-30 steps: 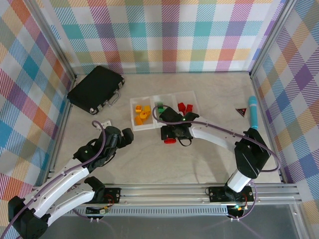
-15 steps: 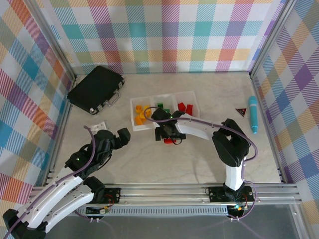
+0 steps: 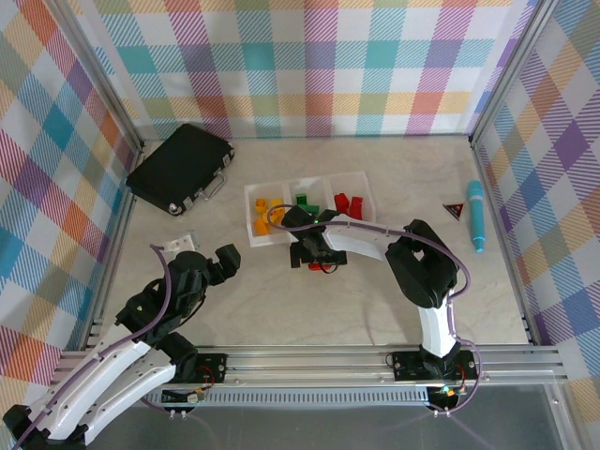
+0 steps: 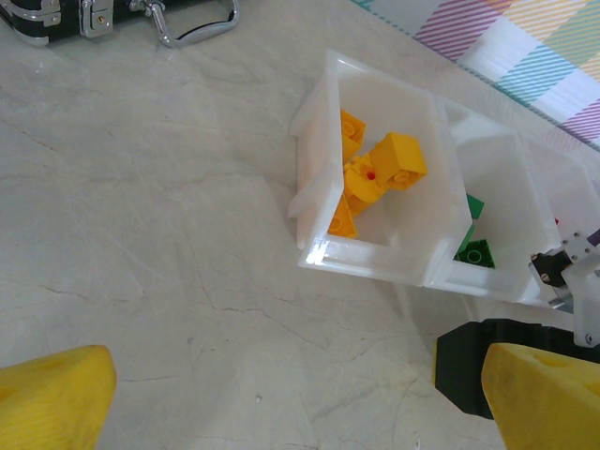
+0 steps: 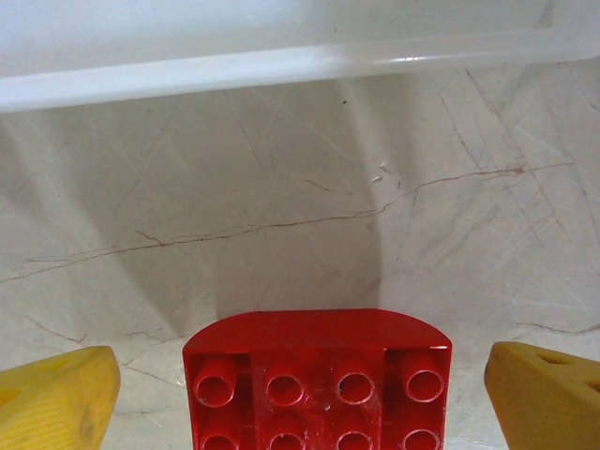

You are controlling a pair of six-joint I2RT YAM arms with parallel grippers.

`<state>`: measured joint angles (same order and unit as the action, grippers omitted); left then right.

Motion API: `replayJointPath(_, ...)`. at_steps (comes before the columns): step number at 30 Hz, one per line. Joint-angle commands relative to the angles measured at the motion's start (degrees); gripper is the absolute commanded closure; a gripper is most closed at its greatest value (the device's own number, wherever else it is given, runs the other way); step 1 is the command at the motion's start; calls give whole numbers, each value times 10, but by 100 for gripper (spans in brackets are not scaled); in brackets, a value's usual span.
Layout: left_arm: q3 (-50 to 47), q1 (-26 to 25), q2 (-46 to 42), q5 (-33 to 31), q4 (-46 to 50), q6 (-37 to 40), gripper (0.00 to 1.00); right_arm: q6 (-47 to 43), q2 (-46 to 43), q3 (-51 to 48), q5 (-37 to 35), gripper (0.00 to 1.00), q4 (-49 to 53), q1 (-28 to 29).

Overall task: Sort the legos into containers by color
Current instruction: Pick up the lego from the center of the table.

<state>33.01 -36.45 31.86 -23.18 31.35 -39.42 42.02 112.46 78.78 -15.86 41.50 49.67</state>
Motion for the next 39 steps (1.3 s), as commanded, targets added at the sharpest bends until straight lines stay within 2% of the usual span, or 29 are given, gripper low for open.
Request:
replayJointPath(1,-2,0,2,-2,6,1,0,12,7,-3,-8,1,8,-3)
replayJointPath(11,-1,0,2,-3,7,-1,0,-1,7,-26,-8,10,-12,-5)
replayJointPath(29,-1,0,3,-6,11,-5,0,-36,4,-33,3,37,-38,-8)
replayJointPath(33,-2,0,4,-5,9,-6,0,-47,-9,-31,-3,46,-33,-8)
replayJointPath(39,1,0,3,-8,11,-6,0,-69,-63,-20,-26,49,-9,-8)
